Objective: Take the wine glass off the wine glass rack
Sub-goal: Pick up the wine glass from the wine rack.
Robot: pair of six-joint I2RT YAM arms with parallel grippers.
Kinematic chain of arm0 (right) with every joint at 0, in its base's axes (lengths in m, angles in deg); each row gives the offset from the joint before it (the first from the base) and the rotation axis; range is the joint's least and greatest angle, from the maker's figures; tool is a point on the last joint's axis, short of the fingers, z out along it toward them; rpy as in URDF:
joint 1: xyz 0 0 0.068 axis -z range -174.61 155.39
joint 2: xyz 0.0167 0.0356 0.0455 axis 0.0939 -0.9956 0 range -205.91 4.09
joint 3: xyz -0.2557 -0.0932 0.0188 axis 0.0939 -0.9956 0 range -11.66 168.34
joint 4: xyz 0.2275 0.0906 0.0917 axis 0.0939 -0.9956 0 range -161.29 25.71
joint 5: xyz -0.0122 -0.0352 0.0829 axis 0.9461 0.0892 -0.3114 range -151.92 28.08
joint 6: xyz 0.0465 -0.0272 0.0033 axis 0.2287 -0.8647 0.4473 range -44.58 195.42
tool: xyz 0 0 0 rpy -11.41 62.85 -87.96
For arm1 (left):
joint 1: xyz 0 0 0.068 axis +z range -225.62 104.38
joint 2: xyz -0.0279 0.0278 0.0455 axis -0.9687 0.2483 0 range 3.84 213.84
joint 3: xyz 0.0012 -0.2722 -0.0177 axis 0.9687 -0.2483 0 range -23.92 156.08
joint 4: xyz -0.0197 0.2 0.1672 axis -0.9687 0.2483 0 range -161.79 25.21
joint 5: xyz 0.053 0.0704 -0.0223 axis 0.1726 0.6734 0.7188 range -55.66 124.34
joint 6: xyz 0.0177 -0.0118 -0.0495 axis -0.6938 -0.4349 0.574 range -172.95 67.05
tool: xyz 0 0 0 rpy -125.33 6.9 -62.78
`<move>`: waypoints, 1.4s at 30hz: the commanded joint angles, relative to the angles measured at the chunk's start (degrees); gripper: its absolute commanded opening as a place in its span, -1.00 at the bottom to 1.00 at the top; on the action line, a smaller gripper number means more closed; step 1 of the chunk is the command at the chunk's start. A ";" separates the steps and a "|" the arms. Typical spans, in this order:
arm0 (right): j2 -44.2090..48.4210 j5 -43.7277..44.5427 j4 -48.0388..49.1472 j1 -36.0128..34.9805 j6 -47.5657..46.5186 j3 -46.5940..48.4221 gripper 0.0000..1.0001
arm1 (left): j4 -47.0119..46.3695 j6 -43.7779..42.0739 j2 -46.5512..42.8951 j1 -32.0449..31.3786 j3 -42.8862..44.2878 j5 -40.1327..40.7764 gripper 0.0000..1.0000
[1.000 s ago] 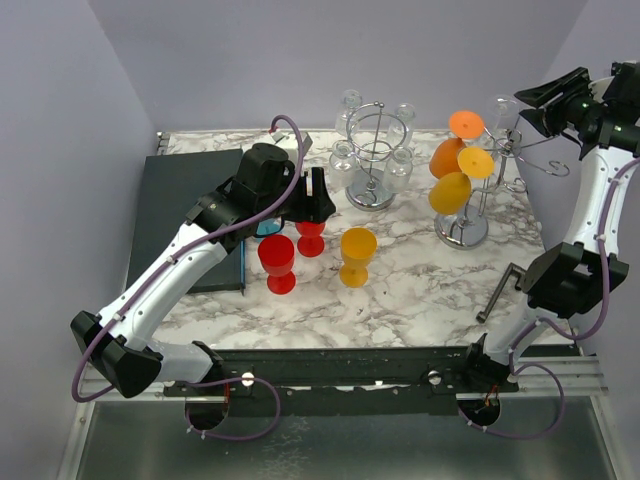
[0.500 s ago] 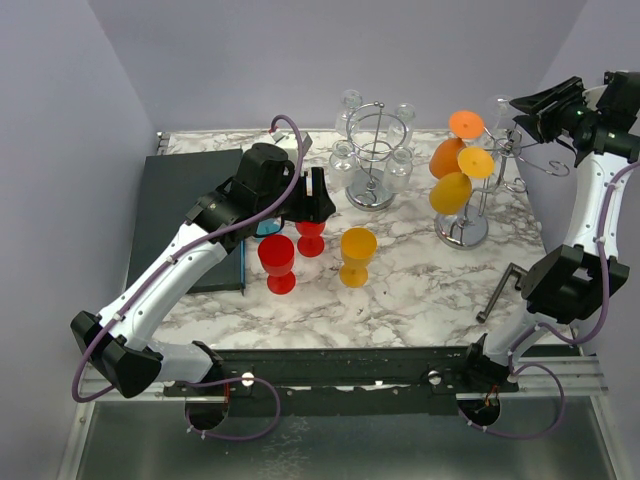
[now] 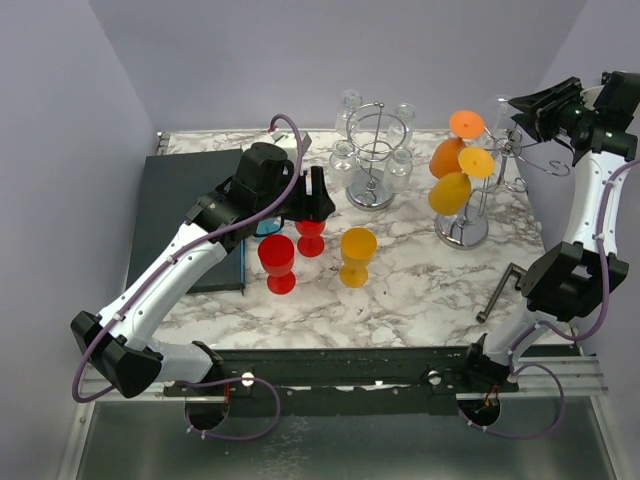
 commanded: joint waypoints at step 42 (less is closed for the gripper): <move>-2.96 3.00 4.25 -1.19 4.12 0.65 -0.99 | -1.72 -0.34 -2.25 1.40 -1.29 -1.46 0.42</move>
